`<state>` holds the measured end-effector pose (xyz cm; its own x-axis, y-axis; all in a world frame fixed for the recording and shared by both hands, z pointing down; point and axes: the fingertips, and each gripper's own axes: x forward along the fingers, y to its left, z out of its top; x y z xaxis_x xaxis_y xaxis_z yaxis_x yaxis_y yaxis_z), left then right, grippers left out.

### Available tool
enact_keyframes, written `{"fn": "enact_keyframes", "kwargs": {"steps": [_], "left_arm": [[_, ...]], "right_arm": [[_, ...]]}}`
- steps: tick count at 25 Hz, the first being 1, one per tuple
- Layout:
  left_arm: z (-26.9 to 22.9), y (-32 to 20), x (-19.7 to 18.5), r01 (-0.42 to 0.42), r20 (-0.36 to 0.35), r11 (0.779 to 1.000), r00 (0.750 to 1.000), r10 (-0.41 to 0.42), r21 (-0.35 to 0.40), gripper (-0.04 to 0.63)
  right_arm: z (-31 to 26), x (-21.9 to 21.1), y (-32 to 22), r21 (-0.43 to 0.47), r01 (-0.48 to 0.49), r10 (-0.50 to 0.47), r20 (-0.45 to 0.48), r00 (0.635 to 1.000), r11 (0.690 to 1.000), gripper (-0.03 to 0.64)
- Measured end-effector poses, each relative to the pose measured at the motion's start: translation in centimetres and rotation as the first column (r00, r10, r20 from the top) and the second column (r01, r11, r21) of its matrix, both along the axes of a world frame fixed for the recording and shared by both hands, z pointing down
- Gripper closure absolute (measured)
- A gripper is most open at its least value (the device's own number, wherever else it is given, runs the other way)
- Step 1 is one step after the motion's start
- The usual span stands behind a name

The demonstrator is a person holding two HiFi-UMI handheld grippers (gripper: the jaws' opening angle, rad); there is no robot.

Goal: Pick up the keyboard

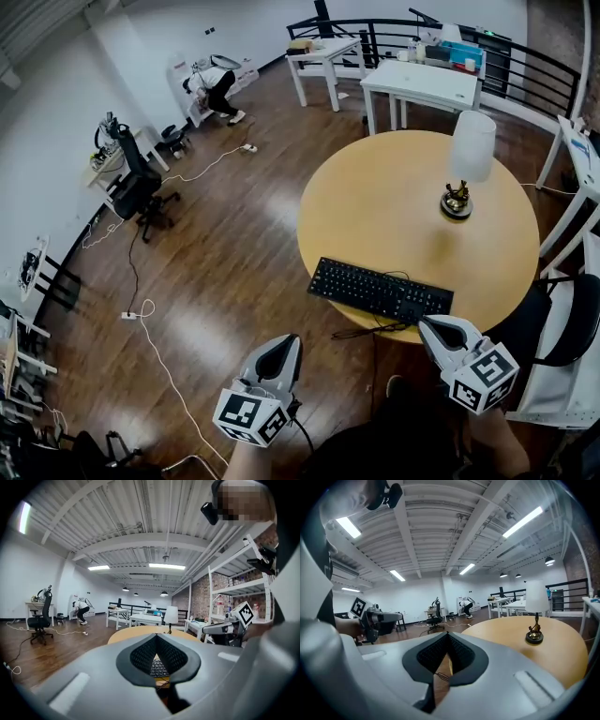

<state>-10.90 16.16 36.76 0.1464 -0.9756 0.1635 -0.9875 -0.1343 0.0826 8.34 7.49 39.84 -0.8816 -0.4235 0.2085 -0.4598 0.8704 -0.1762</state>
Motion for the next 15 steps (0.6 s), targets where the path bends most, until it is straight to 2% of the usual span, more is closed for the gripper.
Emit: {"fn": "enact_keyframes", "kwargs": {"steps": [7,11,15], "left_arm": [[0.9,-5.8,1.4,0.026,-0.016,0.997,1.0,-0.027,-0.078,0.552],[1.4,-9.7,1.1,0.046,0.004,0.991,0.999,-0.046,-0.128,0.551],[3.4,-12.0,1.6,0.053,0.012,0.985,0.999,-0.052,-0.166,0.551]], "right_arm": [[1.4,1.9,-6.9,-0.069,-0.008,0.01,0.039,0.999,0.998,0.615],[2.7,1.4,-10.4,-0.102,0.027,-0.019,0.081,0.997,0.994,0.615],[4.2,1.2,-12.5,-0.095,0.079,-0.072,0.077,0.994,0.992,0.615]]}}
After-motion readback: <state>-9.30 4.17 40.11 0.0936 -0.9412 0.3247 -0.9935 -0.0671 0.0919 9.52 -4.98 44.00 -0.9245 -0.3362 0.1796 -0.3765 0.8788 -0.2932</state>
